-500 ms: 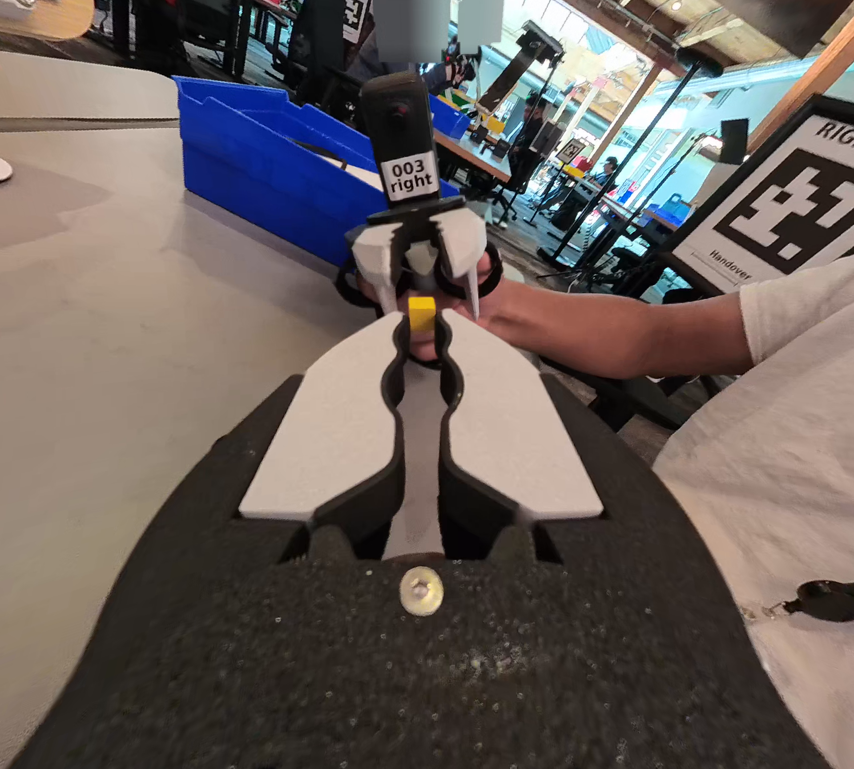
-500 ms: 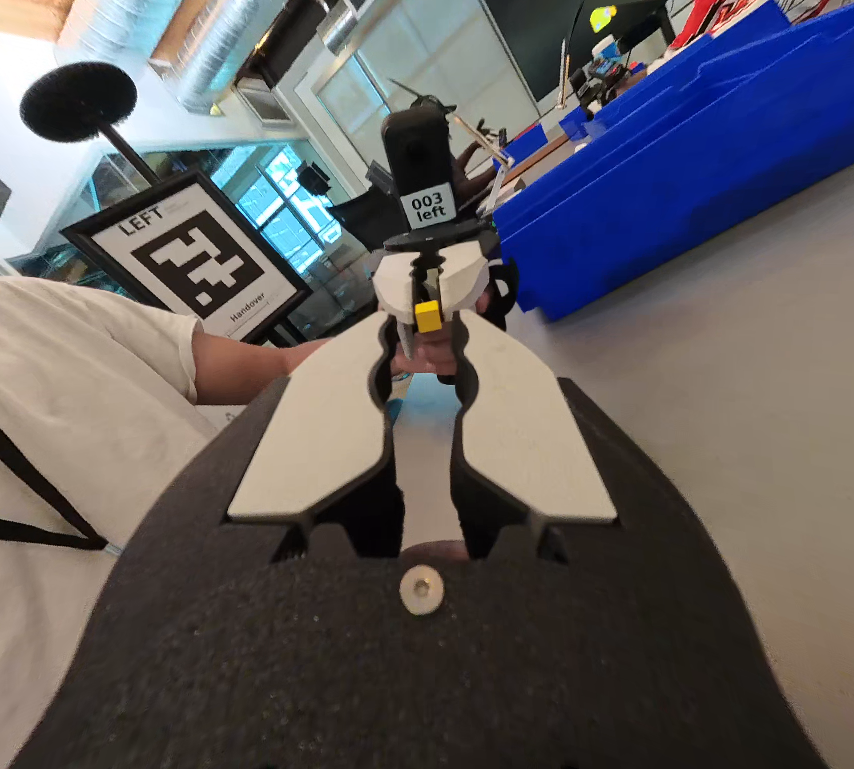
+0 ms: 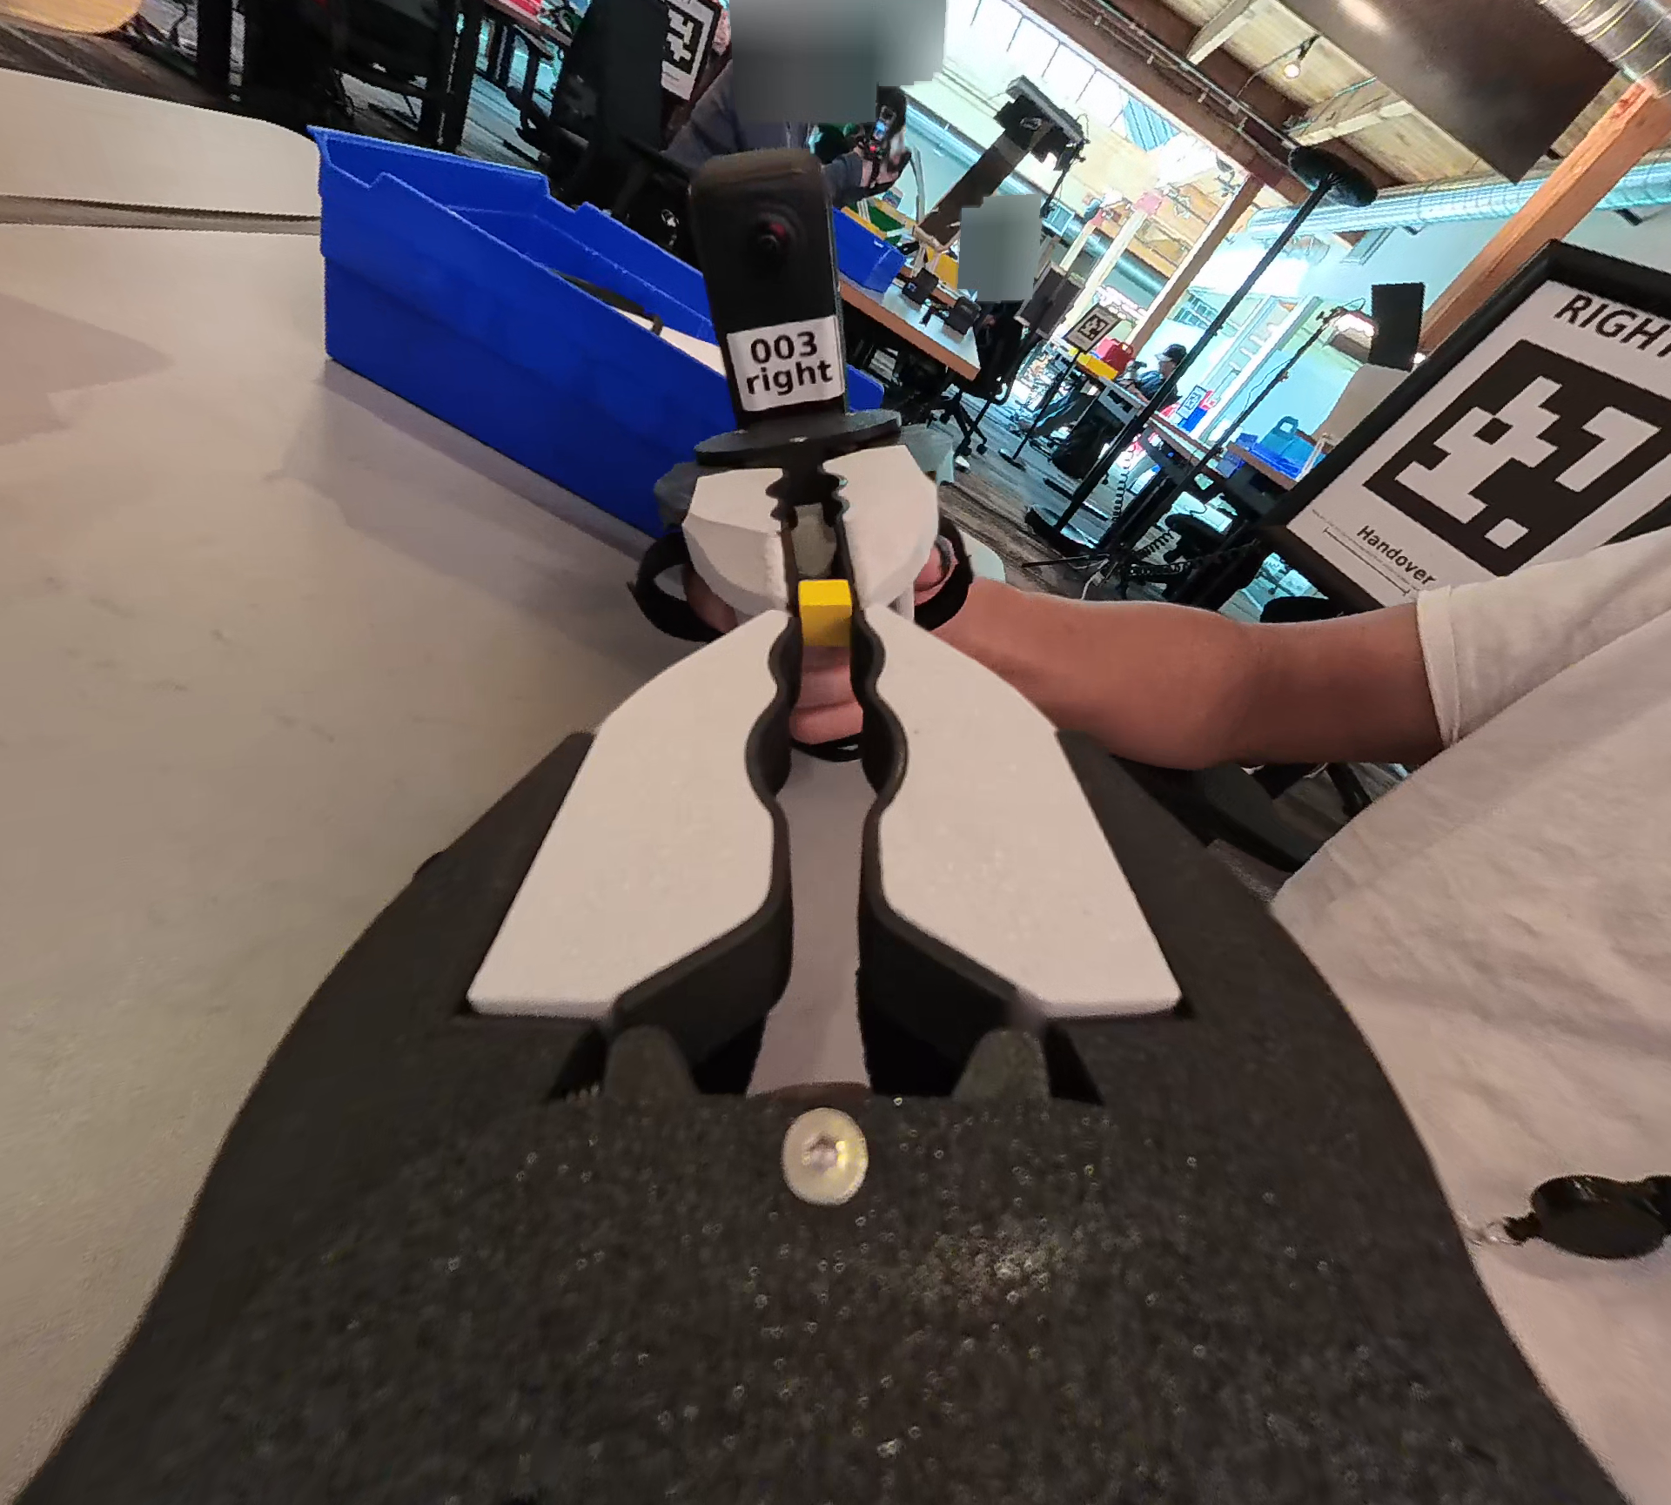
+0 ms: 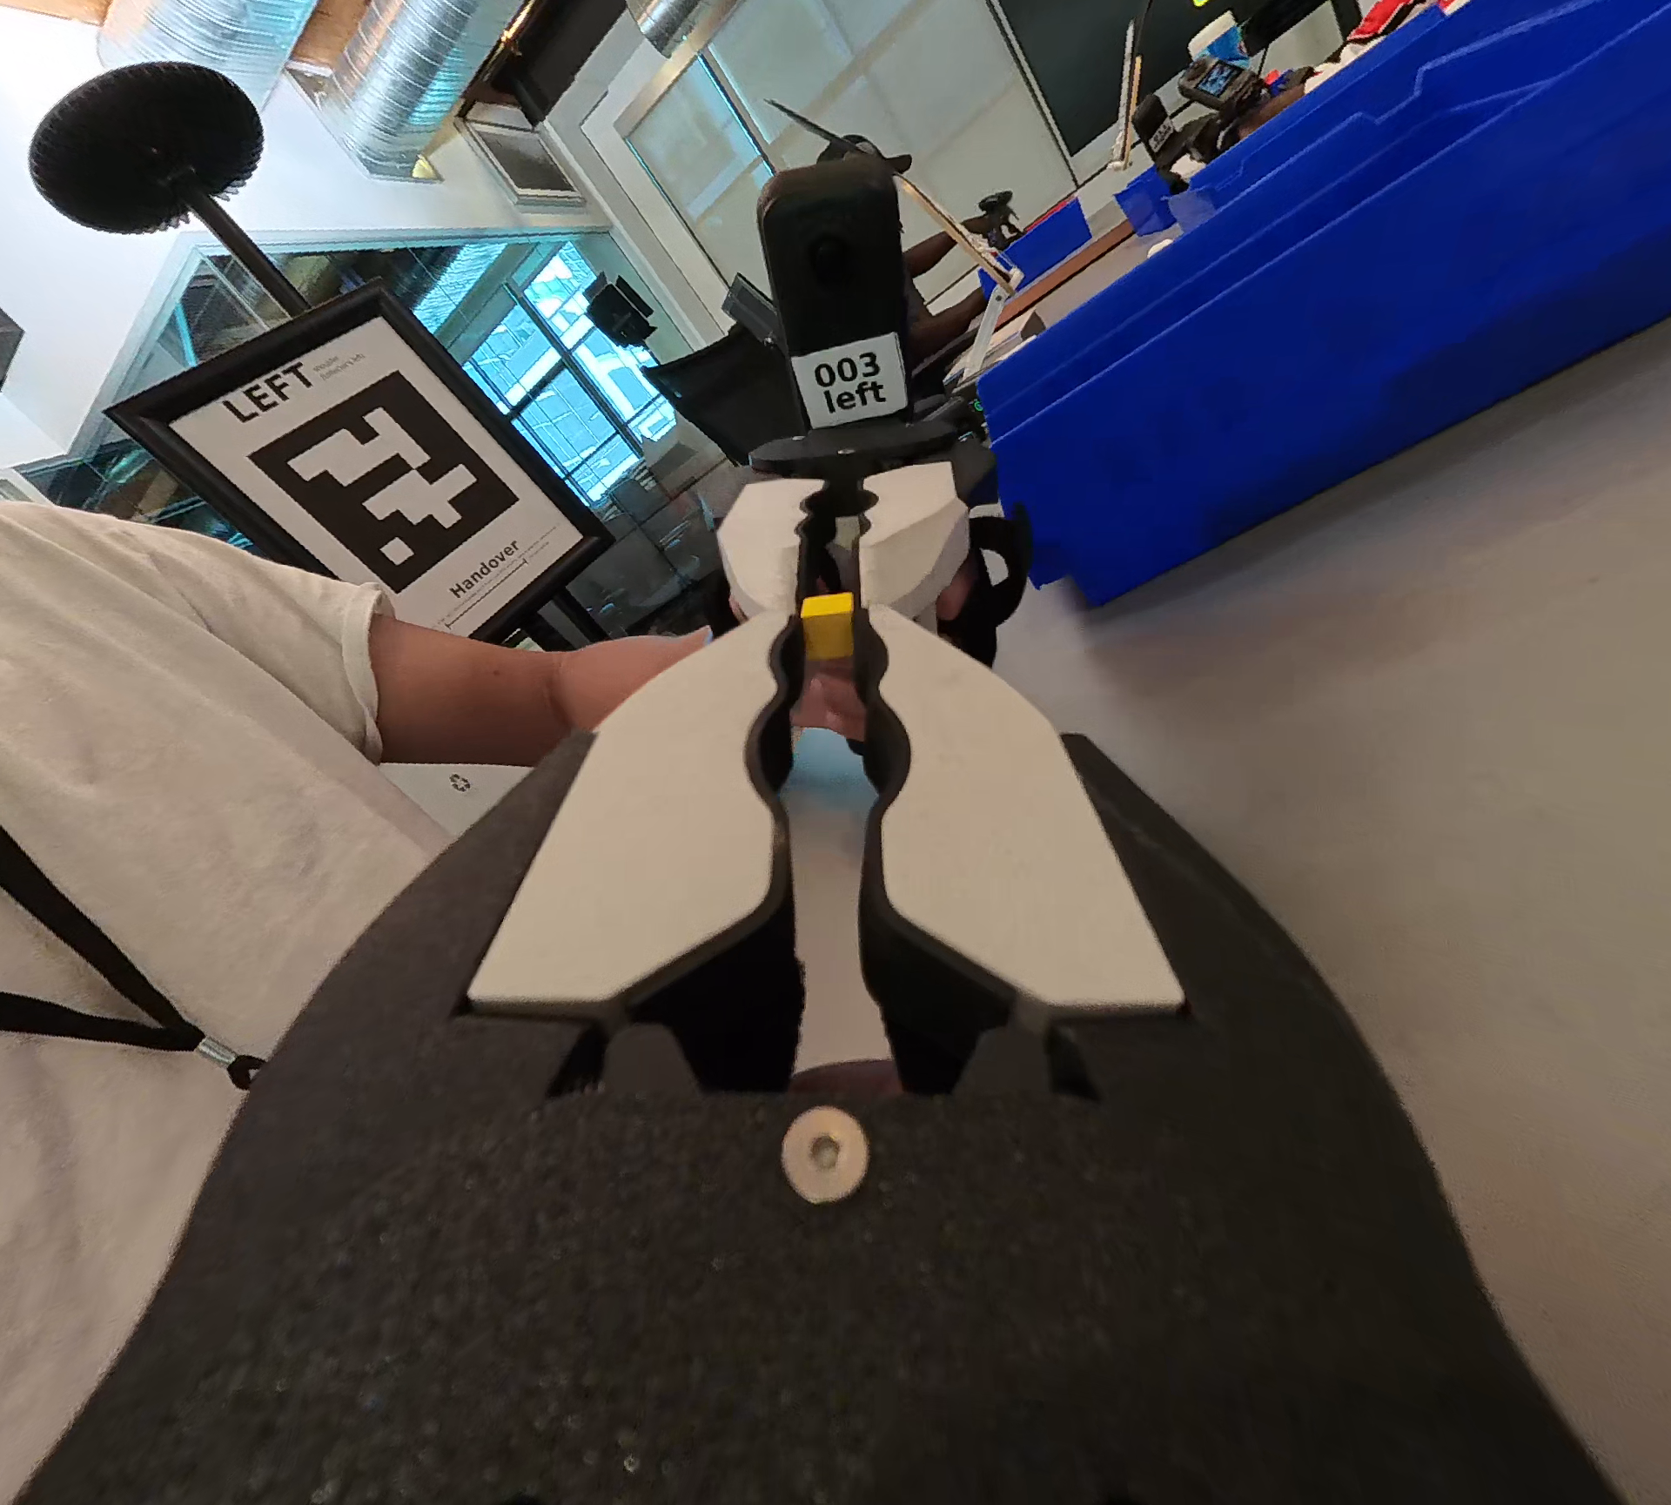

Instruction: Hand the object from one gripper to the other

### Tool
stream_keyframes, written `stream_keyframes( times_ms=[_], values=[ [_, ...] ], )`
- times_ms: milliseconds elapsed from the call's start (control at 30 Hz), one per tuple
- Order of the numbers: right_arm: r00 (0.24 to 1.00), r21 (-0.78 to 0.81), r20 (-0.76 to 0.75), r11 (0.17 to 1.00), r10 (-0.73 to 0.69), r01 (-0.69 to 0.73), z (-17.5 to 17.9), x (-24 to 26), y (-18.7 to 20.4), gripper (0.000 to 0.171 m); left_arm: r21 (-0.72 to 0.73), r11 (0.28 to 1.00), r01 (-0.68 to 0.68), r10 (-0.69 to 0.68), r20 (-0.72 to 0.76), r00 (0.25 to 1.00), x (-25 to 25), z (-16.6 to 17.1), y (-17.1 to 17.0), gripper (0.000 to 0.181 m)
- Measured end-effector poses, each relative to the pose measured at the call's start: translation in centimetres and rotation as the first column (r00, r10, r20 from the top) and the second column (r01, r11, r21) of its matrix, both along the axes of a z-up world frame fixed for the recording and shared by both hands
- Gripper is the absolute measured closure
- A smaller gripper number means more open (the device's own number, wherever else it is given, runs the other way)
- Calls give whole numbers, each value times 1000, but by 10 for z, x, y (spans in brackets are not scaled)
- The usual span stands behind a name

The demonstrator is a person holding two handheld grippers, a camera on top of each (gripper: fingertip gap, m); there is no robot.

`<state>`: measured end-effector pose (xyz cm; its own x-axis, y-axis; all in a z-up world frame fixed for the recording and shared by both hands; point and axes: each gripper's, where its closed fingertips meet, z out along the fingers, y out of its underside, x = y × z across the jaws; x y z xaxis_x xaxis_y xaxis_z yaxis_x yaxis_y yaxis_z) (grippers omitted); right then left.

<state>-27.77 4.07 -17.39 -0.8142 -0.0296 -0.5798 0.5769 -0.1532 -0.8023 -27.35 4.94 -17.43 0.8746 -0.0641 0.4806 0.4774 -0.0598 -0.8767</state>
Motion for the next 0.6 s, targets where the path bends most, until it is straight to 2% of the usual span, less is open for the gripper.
stream_keyframes(
  times_ms=[200, 367, 400, 467, 600],
  values=[
    [1000, 24, 27, 1000, -6, 6, -7, -4, 1, 161, -53, 997, -56, 51, -88, 995, -5, -7, 1, 171],
    [996, 10, 84, 1000, -11, 10, -9, -9, 3, 161, -128, 982, -142, 107, -250, 962, -13, -15, -2, 154],
    [992, 2, 124, 1000, -14, 14, -10, -12, 4, 161, -140, 975, -174, 125, -304, 945, -16, -15, -4, 150],
    [954, -70, 298, 997, 33, -13, -8, -16, 5, 161, -155, 959, -239, 142, -467, 873, -20, -15, -7, 143],
    [795, -193, 586, 980, 157, -51, -15, -18, 0, 161, -197, 928, -315, 87, -710, 699, -19, -17, -8, 147]
  ],
)
